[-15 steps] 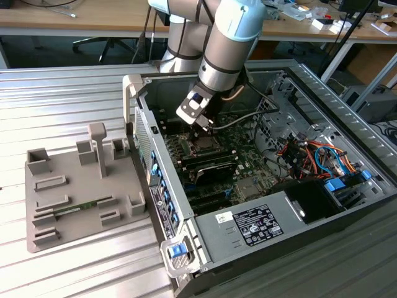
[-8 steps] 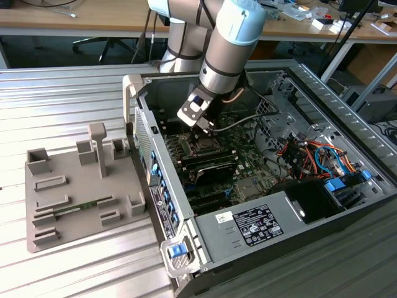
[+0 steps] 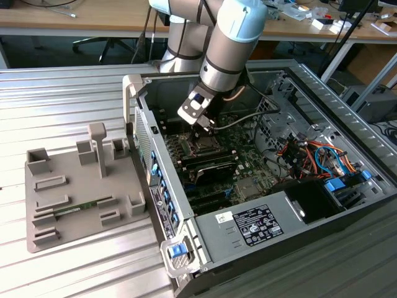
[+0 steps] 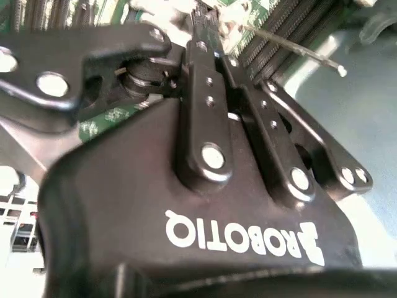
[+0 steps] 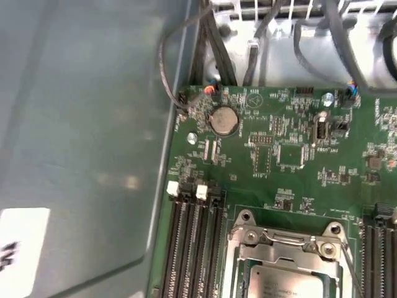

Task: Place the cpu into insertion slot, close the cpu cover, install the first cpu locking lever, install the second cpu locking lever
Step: 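Close the cpu cover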

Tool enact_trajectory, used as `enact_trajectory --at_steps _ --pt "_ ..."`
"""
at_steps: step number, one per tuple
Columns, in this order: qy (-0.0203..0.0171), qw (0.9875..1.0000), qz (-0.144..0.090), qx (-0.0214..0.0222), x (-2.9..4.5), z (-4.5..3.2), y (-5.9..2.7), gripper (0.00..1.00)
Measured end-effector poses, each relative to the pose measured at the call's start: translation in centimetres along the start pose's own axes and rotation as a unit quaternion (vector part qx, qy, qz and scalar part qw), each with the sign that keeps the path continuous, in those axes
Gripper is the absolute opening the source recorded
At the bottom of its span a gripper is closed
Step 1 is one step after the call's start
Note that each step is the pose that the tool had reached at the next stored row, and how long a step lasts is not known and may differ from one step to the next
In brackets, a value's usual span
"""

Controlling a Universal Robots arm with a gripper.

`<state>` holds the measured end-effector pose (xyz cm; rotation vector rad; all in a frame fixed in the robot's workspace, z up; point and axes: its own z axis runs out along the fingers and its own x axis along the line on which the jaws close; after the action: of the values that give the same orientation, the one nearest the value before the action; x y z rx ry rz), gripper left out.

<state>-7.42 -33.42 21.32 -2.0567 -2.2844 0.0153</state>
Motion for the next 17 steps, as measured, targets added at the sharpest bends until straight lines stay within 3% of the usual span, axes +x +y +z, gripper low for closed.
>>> enact_trajectory --at_steps 3,4,7,12,17 --pt "0.0003 1.0000 0.000 0.0010 -0.02 -0.49 0.34 0.10" --pt "0.0007 1.0000 0.000 0.0063 -0.14 -0.56 1.45 0.10" --pt "0.0012 0.9999 0.000 0.0110 -0.27 -0.64 2.55 0.10" --pt "0.0016 0.9999 0.000 0.0121 -0.24 -1.56 2.73 0.10" --pt "0.0018 0.9999 0.000 0.0120 -0.25 -1.57 2.74 0.10"
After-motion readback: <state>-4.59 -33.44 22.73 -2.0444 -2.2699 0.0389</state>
